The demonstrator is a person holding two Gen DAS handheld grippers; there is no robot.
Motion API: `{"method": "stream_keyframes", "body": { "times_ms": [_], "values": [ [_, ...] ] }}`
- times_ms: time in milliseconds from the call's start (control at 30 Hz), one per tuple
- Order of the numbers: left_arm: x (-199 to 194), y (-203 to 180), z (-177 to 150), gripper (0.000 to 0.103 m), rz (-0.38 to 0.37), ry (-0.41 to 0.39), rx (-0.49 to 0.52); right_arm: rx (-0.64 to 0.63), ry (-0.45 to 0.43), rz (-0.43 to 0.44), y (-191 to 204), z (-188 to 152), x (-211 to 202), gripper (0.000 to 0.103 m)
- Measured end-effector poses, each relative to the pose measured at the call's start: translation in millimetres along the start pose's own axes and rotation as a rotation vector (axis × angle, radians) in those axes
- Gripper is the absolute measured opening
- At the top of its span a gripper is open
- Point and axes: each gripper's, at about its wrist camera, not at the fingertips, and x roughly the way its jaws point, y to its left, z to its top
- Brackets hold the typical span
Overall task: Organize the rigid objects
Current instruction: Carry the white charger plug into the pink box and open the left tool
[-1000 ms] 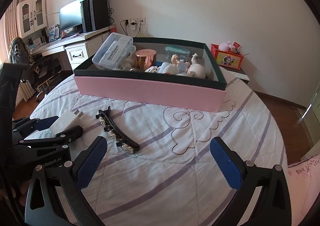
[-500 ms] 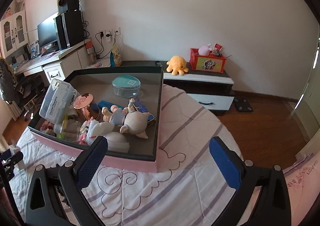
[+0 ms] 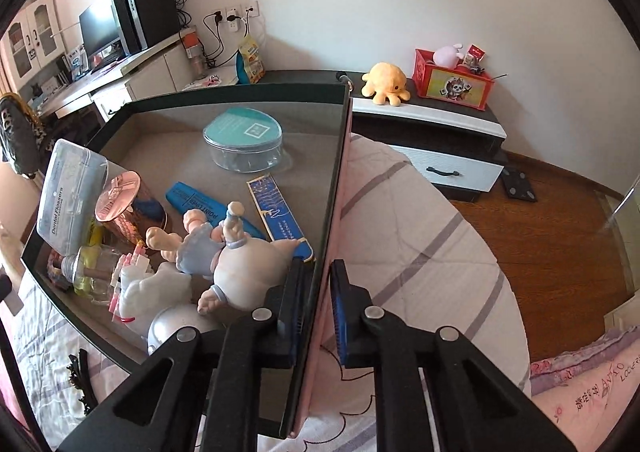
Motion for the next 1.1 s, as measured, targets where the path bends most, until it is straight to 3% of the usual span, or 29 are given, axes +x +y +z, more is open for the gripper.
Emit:
{"method": "stream_keyframes", "body": {
  "times_ms": [200, 467, 767, 967, 1033, 1100],
  "values": [
    [14.9, -28.4, 42.7, 0.041, -0.067, -0.01, 0.057, -0.01, -0.002, 0.002, 0.0, -0.4, -0.6, 0.013],
    [62.3, -96.4, 83.4, 0.041, -0.176, 0.065, 0.146, -0.021, 0.001, 0.008, -2.8, 2.7, 1.2, 0.013],
    [105.6, -149.4, 100.7, 0.041, -0.138, 0.126, 0.215, -0.023, -0.002, 0.022, -3.0, 3.2, 3.3, 0.014],
    [109.5, -159.3, 104.5, 0.044, -0.081, 0.084, 0.222, -0.014, -0.005, 0.042, -7.4, 2.8, 3.6, 0.015],
    [107.2, -160.1, 103.9, 0.051, -0.093, 0.082, 0.23, -0.011, -0.006, 0.041, -6.4, 2.5, 3.4, 0.015],
    [101.7, -157.9, 103.4, 0.082, -0.112, 0.07, 0.224, -0.007, -0.006, 0.043, -8.7, 2.6, 3.6, 0.015]
  ]
}}
